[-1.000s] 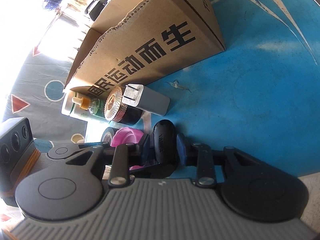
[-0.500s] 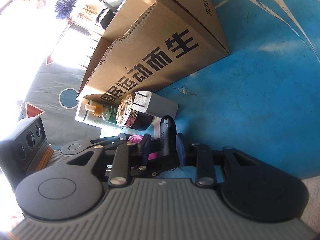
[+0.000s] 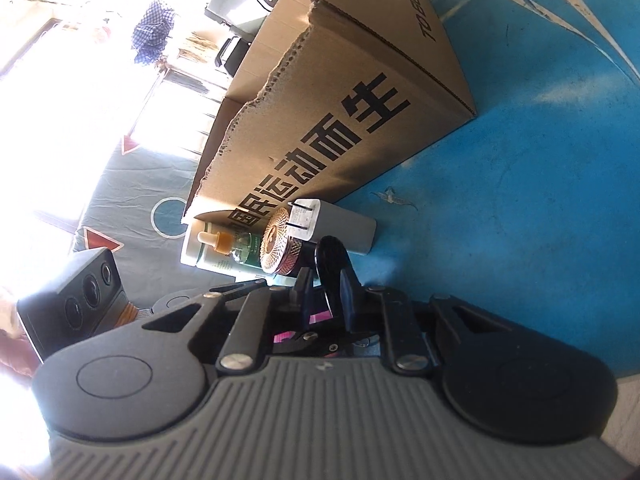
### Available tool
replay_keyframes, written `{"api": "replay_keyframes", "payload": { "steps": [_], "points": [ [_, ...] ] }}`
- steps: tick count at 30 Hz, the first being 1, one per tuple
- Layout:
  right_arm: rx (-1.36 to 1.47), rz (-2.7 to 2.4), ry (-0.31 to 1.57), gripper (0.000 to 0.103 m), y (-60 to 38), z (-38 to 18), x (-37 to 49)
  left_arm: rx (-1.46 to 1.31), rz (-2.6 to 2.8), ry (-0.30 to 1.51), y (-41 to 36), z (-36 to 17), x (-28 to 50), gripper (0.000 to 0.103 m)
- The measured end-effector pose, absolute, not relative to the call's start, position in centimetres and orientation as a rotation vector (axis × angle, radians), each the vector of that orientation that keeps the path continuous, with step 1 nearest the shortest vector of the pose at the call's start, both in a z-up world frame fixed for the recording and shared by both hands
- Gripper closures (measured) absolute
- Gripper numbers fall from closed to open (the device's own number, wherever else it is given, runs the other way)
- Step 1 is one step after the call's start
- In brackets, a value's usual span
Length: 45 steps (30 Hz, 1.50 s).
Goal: Organize rigid objects
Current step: 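Grasp the black cylinder lying beside the pink cup with the right gripper, then carry the black cylinder into the box and open the right gripper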
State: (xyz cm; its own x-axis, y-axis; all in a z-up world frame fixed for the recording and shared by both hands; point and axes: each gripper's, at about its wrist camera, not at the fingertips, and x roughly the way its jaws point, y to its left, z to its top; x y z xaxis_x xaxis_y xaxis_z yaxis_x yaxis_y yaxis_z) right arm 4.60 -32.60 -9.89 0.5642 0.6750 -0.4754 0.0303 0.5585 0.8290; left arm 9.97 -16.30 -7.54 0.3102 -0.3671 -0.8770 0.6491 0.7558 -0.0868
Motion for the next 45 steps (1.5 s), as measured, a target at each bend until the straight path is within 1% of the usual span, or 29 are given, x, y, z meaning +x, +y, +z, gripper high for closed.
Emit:
{"api": "replay_keyframes", "payload": {
  "steps": [3, 5, 7, 12, 14, 16, 24, 36, 41, 45],
  "points": [
    [0.884, 0.434, 0.897, 0.090, -32.3, -9.6, 4.9, 0.327, -0.671, 1.047, -16.7, -7.5, 10.0, 0.074],
    [0.868, 0.417, 0.904, 0.090, -32.2, -9.5, 5.2, 0.324, -0.665, 1.051, -16.8, -7.6, 10.1, 0.078],
    [0.834, 0.397, 0.917, 0.089, -31.9, -9.3, 5.3, 0.327, -0.659, 1.050, -16.9, -7.6, 10.2, 0.079],
    [0.773, 0.368, 0.921, 0.088, -31.3, -9.0, 5.6, 0.342, -0.652, 1.038, -16.9, -7.7, 10.2, 0.080],
    [0.761, 0.348, 0.933, 0.085, -31.1, -9.3, 5.9, 0.364, -0.646, 1.028, -17.3, -7.7, 10.0, 0.080],
    [0.759, 0.342, 0.931, 0.084, -30.9, -9.4, 6.0, 0.377, -0.640, 1.021, -17.5, -7.8, 9.9, 0.080],
    [0.750, 0.312, 0.921, 0.086, -30.5, -8.8, 4.8, 0.364, -0.640, 1.013, -17.1, -7.3, 9.3, 0.083],
    [0.667, 0.325, 0.802, 0.086, -29.3, -3.3, 1.8, 0.323, -0.639, 0.882, -15.4, -2.6, 6.7, 0.084],
    [0.623, 0.368, 0.722, 0.087, -28.2, 0.5, 2.3, 0.302, -0.605, 0.792, -14.1, 1.4, 6.7, 0.084],
    [0.570, 0.420, 0.662, 0.087, -26.9, 3.8, 4.7, 0.288, -0.558, 0.744, -12.8, 4.8, 9.0, 0.084]
  ]
}}
